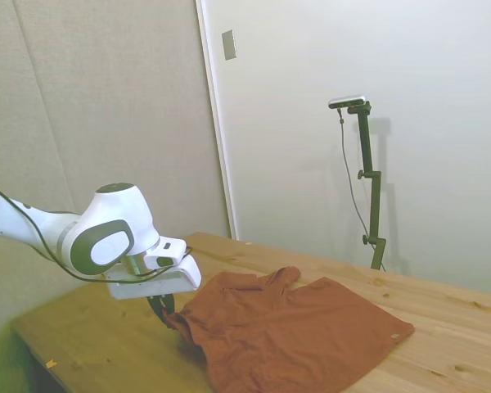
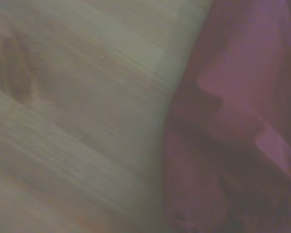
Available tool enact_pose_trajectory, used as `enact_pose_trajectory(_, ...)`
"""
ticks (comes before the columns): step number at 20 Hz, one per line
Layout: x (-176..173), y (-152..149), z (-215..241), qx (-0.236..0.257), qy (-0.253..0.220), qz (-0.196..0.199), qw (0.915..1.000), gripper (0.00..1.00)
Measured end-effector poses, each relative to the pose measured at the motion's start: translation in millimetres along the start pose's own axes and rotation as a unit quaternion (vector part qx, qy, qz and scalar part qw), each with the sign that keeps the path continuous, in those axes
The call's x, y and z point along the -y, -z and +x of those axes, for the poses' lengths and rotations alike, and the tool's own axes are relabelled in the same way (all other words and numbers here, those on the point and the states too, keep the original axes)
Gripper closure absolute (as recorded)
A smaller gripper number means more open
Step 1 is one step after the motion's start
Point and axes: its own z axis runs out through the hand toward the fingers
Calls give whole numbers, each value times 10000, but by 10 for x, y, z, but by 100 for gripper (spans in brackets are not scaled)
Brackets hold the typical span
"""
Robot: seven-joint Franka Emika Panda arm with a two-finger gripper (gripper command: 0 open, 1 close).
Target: Unfold the shorts
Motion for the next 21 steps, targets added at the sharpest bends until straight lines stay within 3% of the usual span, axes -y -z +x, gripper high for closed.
enact_pose_trajectory(1,35,-3,-51,4,-5,-14,10000,0)
enact_pose_trajectory(13,282,103,-180,39,-102,-29,9999,0)
enact_pose_trajectory(21,439,779,-348,219,-500,165,9984,0)
